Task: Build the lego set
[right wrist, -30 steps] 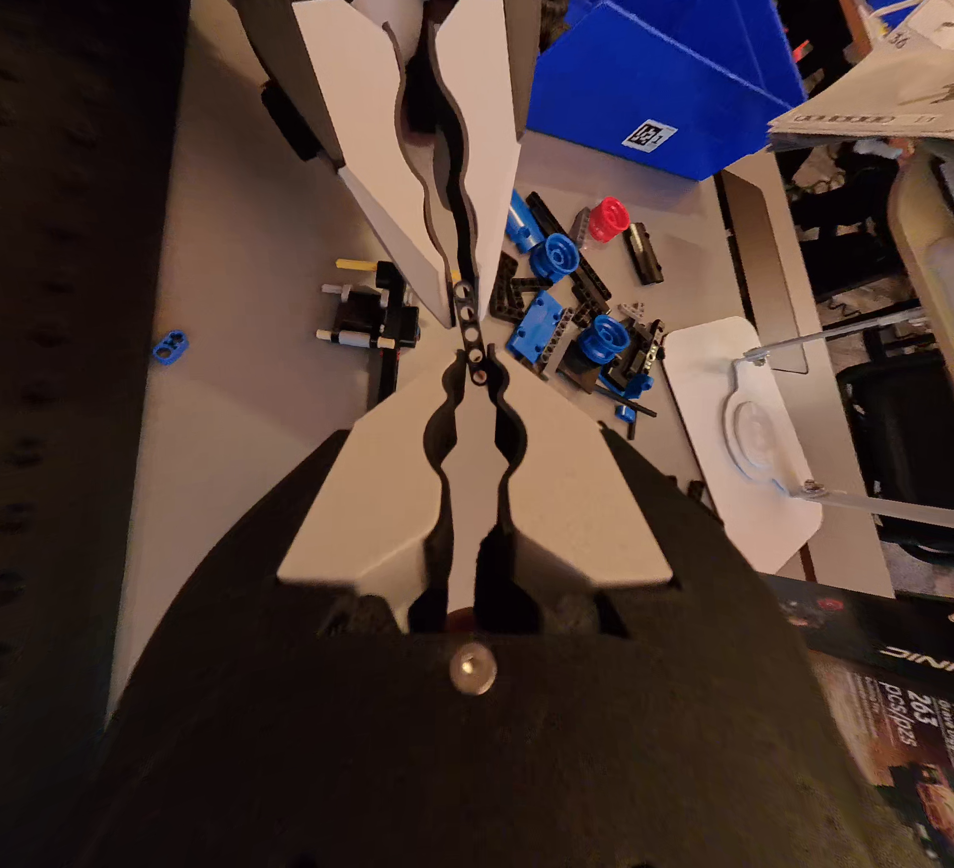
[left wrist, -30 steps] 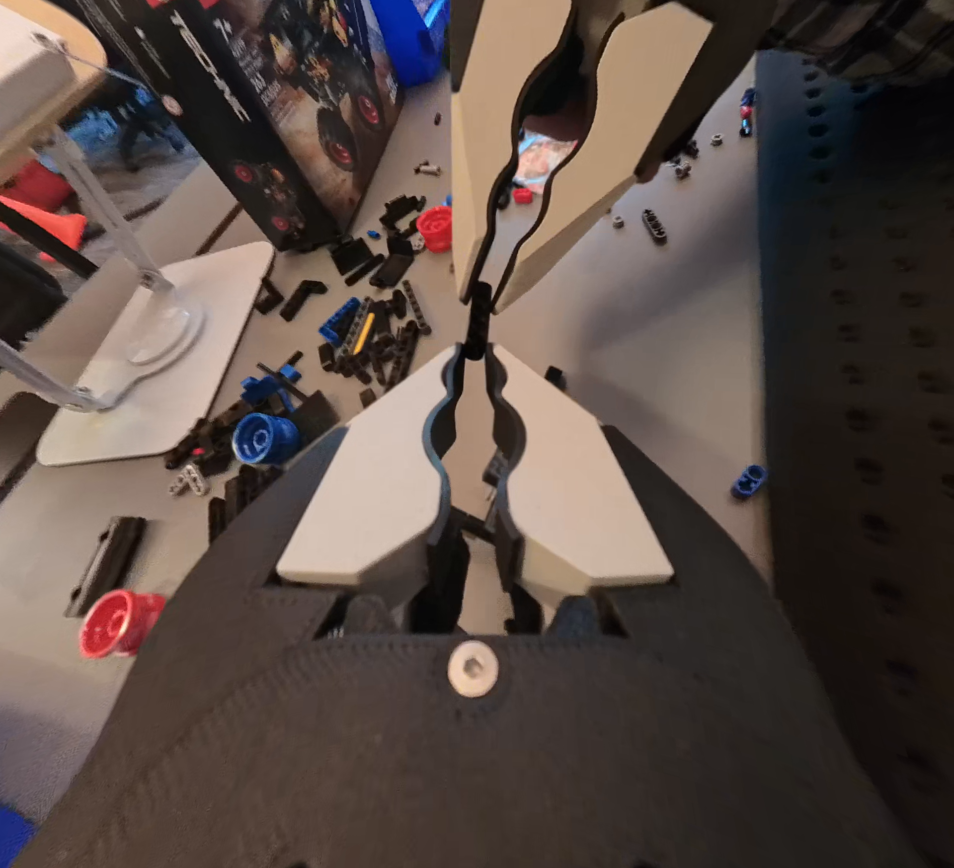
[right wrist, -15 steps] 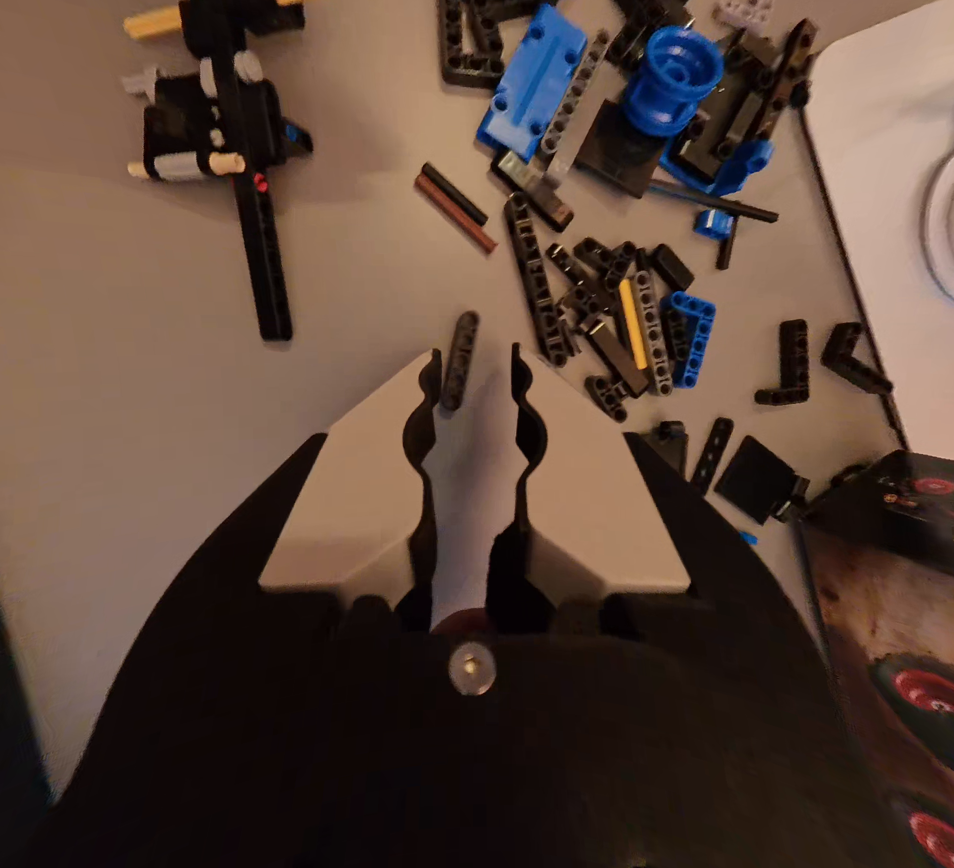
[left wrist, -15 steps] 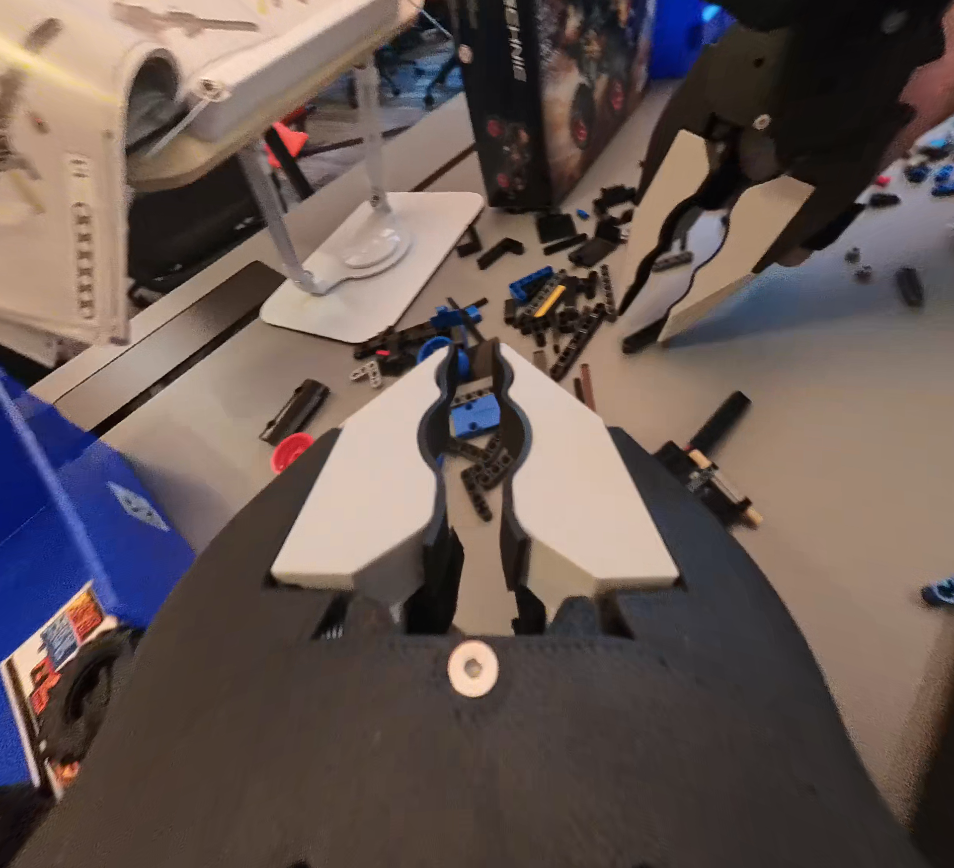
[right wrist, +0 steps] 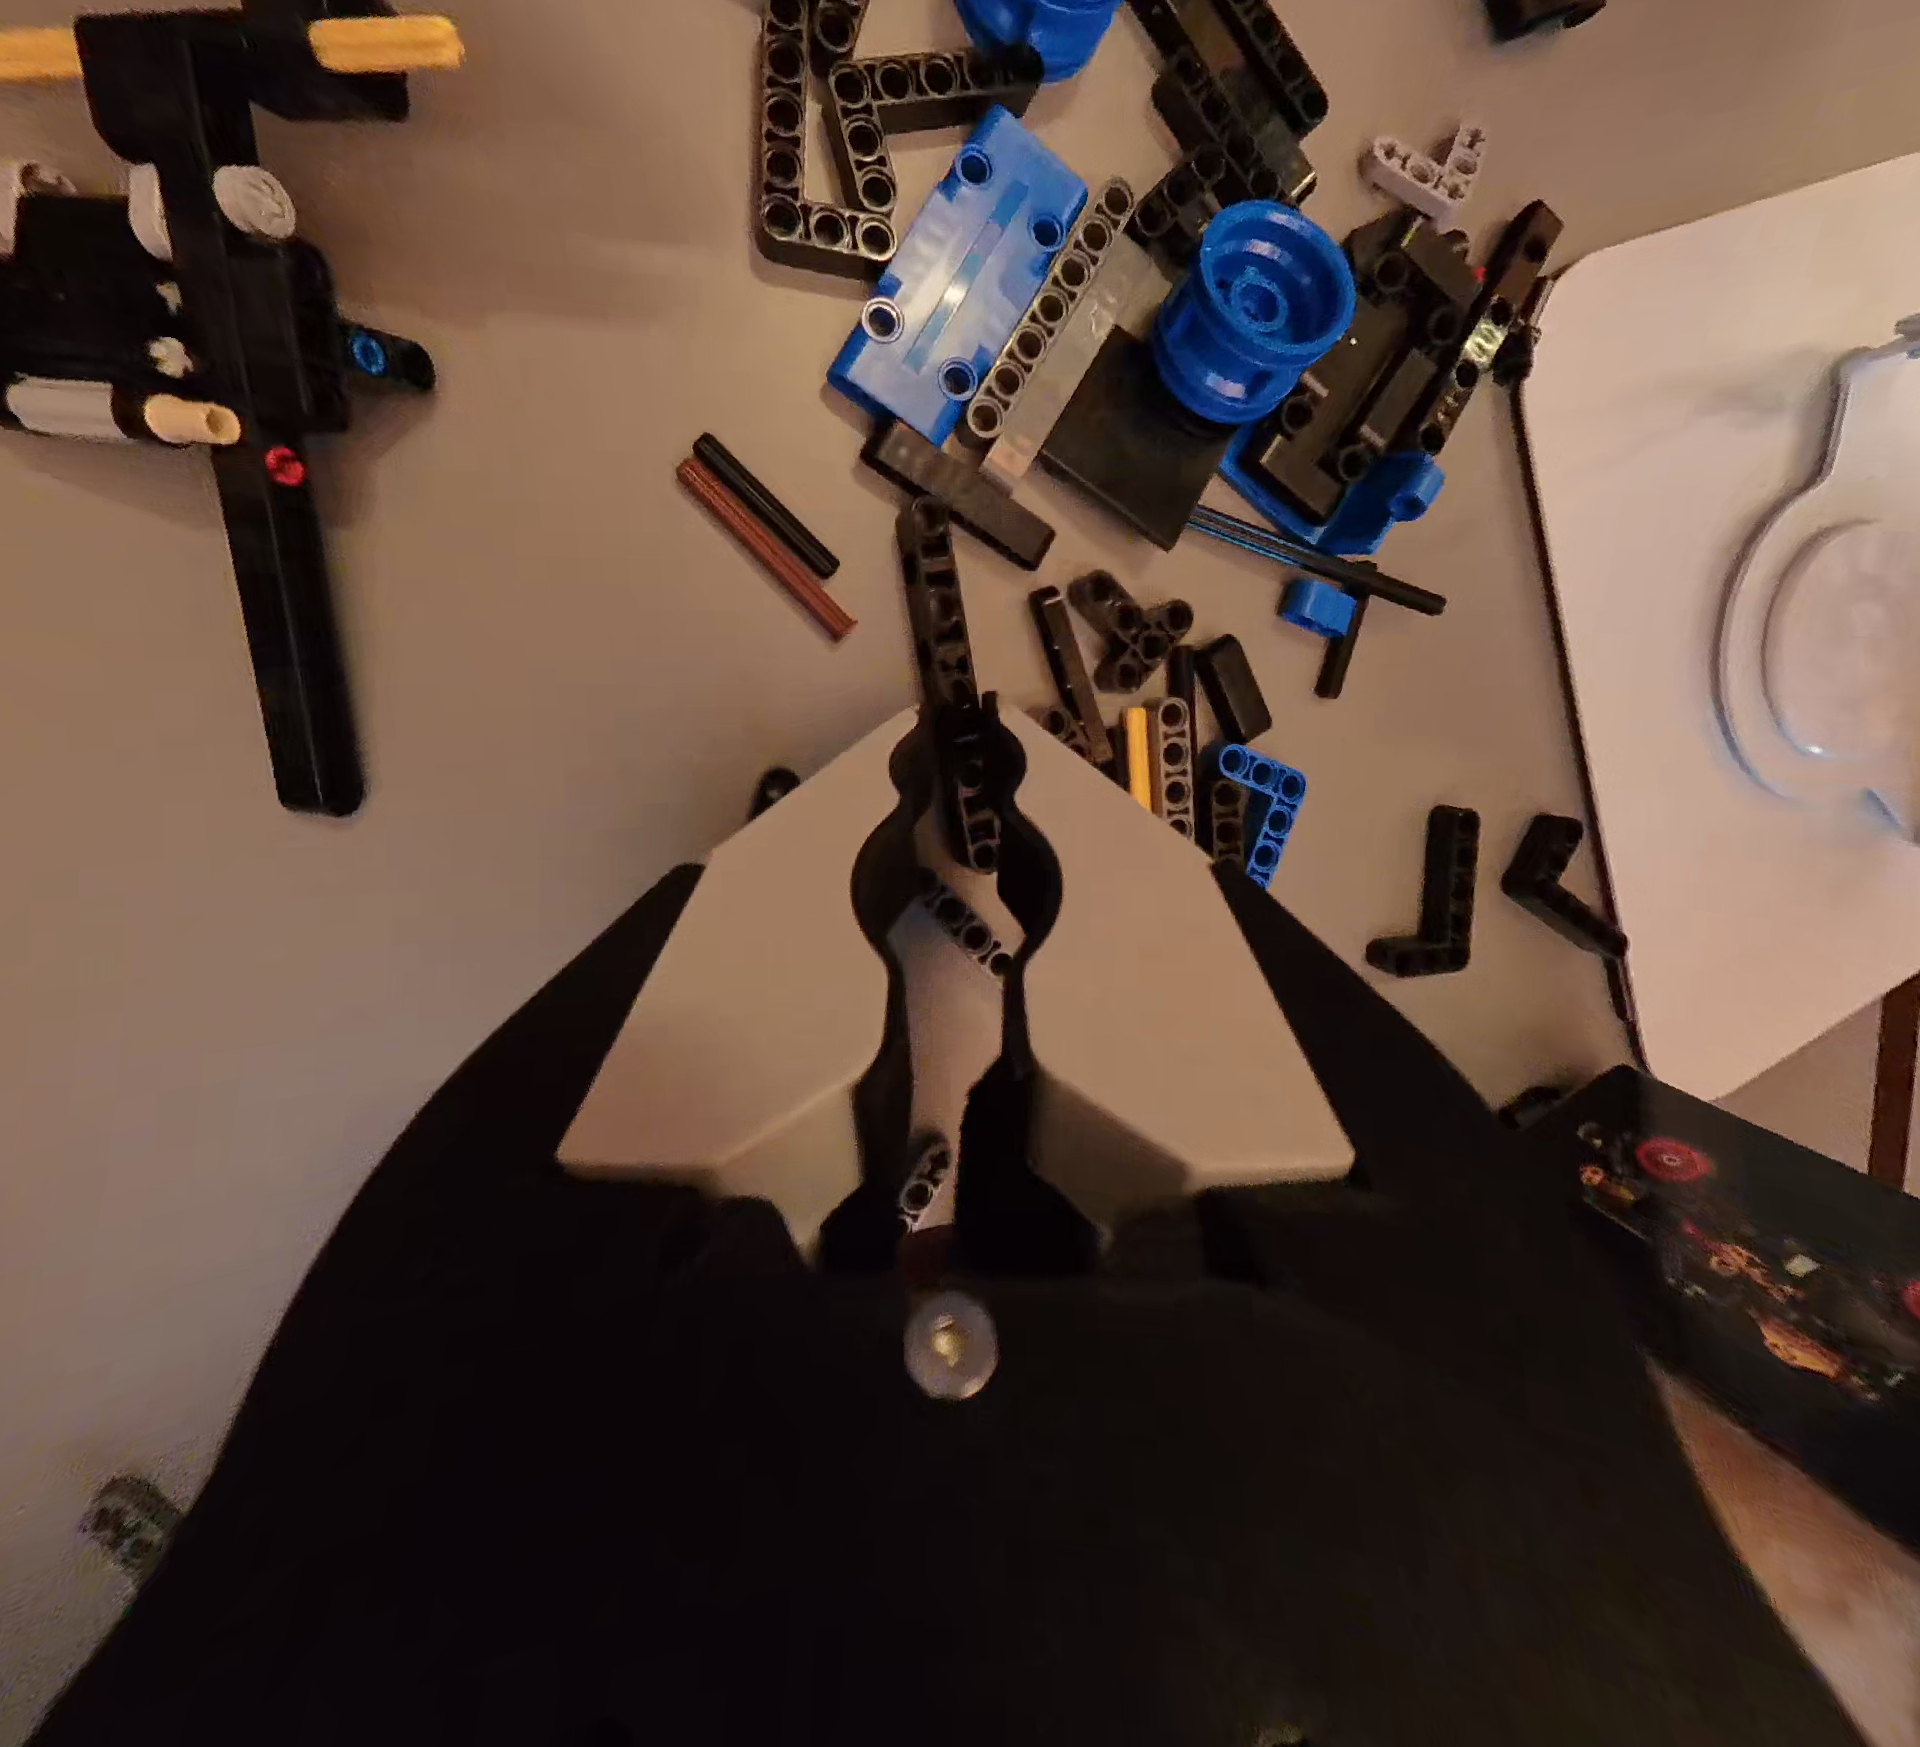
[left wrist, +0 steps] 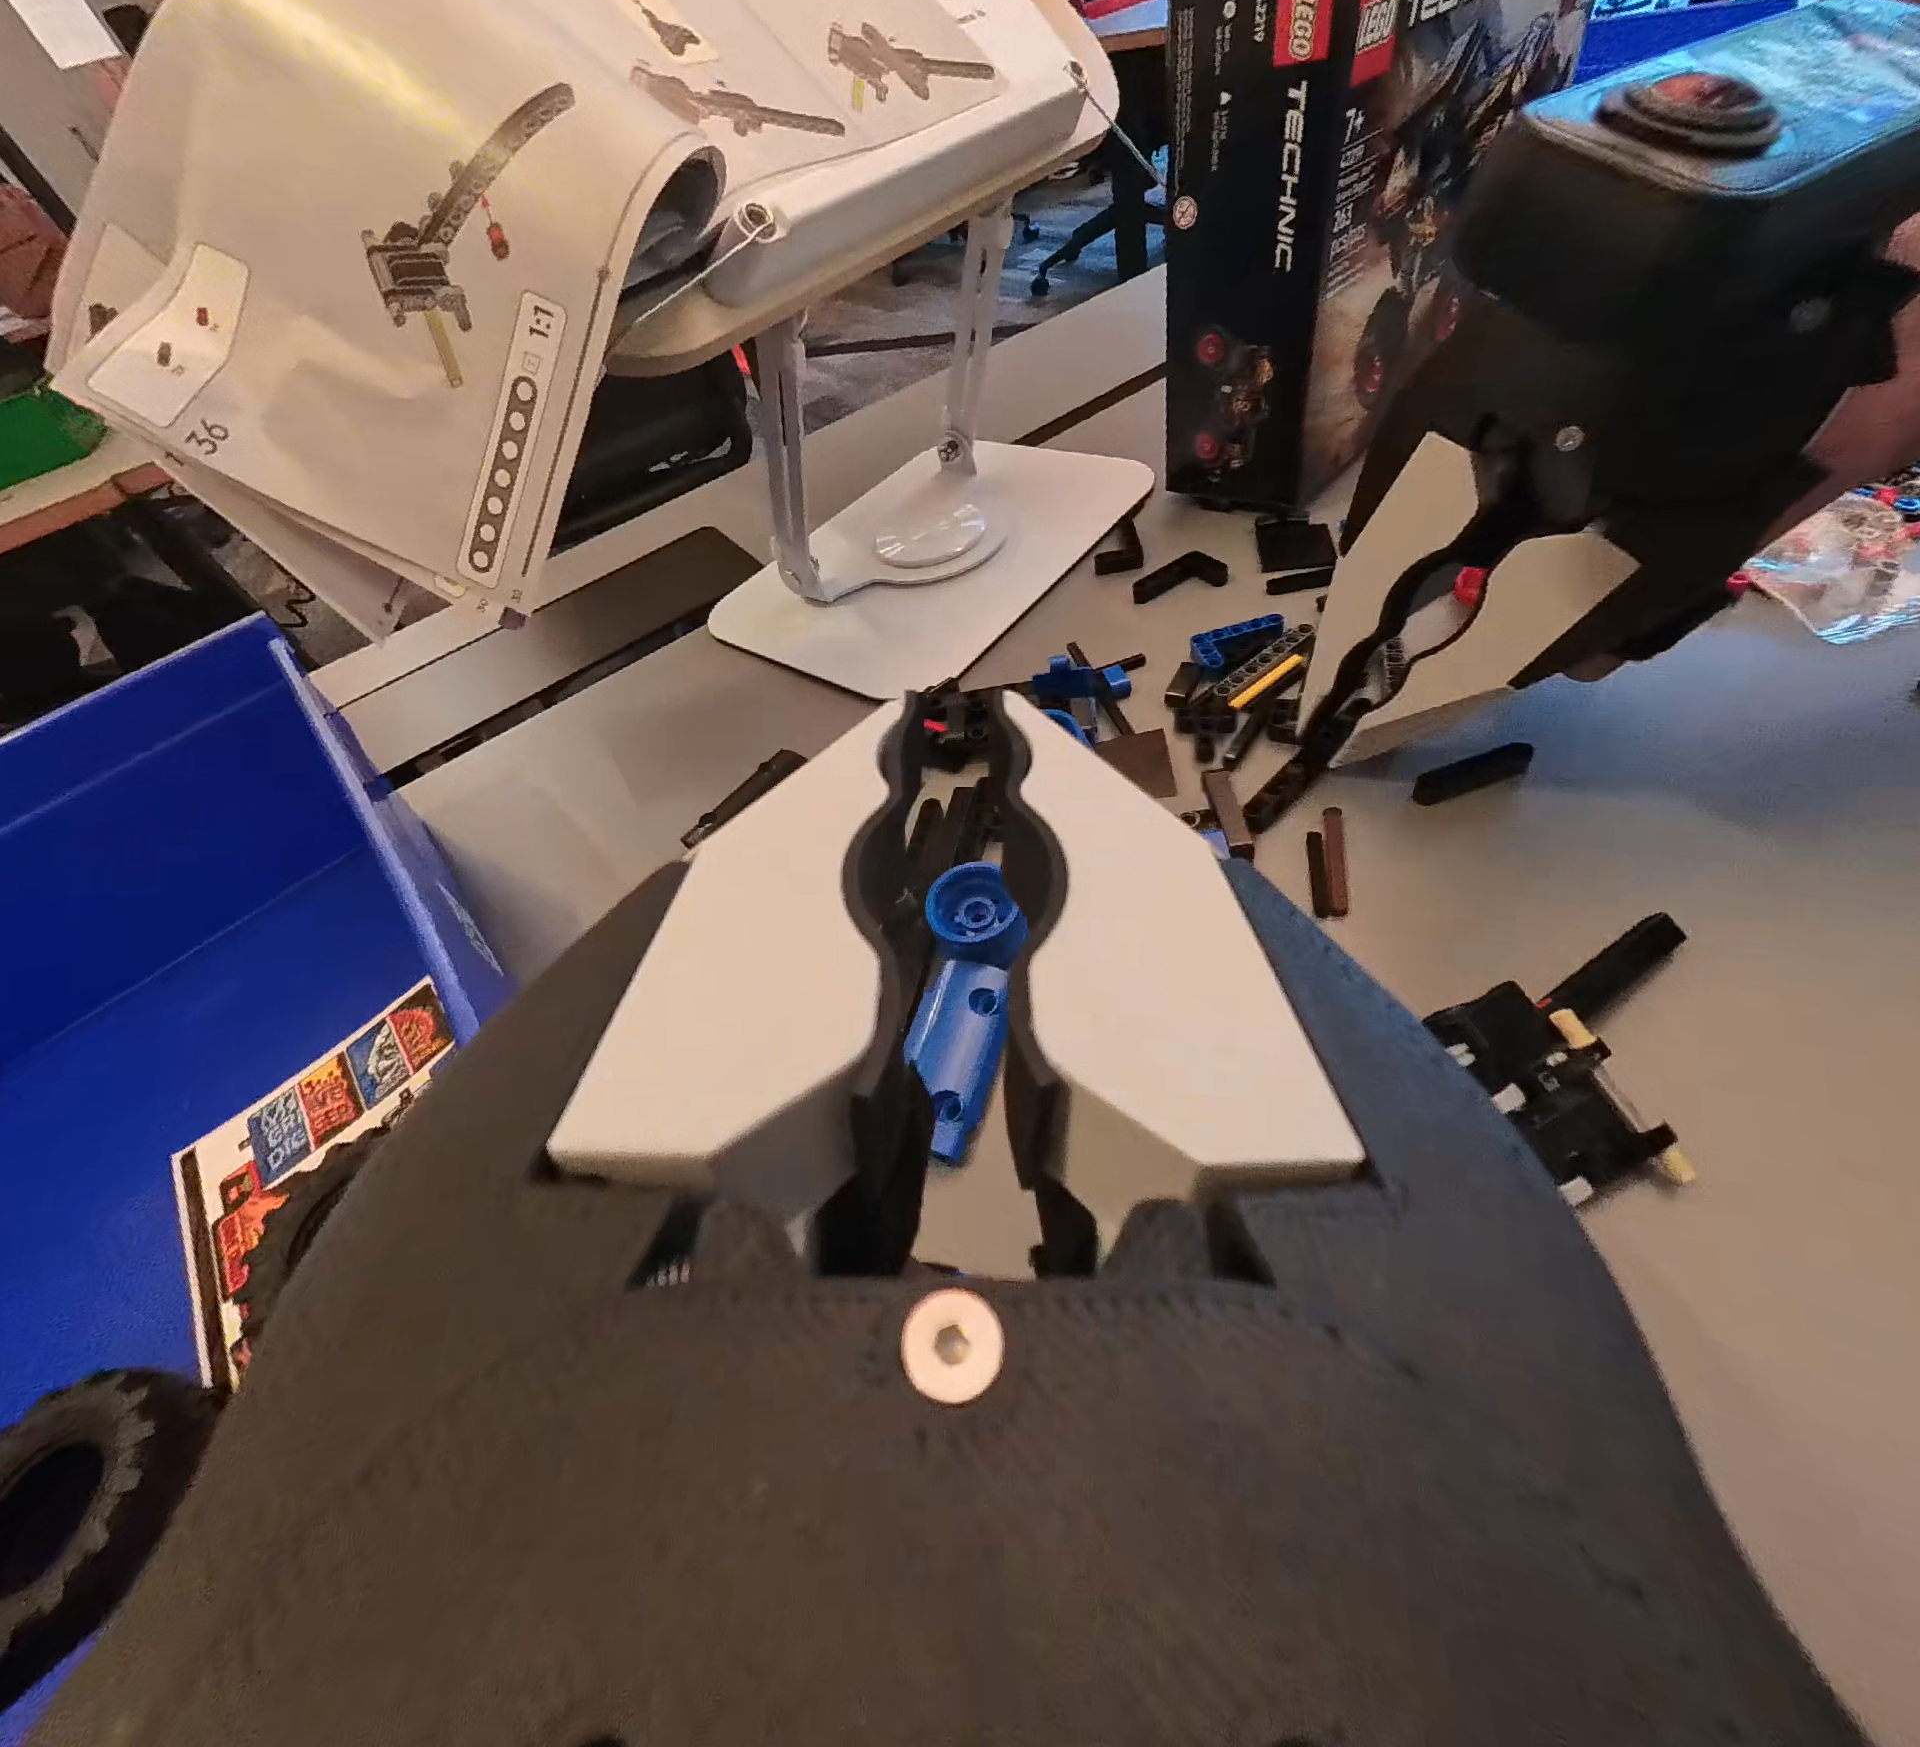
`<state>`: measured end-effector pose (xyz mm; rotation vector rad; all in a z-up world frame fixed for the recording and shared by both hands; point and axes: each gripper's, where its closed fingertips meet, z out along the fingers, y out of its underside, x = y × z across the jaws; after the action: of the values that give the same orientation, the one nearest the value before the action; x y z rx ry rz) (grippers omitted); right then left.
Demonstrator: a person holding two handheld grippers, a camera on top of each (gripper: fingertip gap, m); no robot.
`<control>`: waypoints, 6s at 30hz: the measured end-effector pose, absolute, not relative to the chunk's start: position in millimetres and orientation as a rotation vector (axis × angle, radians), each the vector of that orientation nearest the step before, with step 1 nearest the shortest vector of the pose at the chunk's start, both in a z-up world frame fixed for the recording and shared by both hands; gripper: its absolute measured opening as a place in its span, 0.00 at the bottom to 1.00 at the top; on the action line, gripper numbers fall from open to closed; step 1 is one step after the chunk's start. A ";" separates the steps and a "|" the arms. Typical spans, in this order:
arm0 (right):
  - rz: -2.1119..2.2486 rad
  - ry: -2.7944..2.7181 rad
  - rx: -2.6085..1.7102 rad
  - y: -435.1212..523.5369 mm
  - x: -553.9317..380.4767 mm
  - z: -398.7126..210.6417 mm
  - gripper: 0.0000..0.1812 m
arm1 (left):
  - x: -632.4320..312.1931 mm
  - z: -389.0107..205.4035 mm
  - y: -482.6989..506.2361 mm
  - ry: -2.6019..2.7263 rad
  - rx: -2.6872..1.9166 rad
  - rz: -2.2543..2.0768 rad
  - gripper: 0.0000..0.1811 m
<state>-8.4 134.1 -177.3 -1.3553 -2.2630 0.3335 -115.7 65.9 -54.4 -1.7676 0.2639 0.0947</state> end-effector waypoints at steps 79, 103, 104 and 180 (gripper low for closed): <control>0.287 -2.202 -1.440 175.4 38.7 -167.0 0.12 | -125.9 -41.2 66.3 0.256 -1.674 0.177 0.05; 0.421 -2.032 -1.590 140.7 90.2 -138.7 0.04 | -124.9 -39.1 66.0 0.265 -1.663 0.197 0.04; 0.432 -2.031 -1.600 133.2 95.8 -139.6 0.04 | -124.6 -38.9 65.9 0.267 -1.662 0.199 0.04; 0.203 -1.568 -1.332 415.8 -104.4 64.0 0.18 | -114.7 -36.9 65.4 0.331 -1.620 0.177 0.04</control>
<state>-104.4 415.8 64.0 -1.3319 -1.5680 0.2027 -114.7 65.4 -36.9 -1.6201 0.3309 0.1771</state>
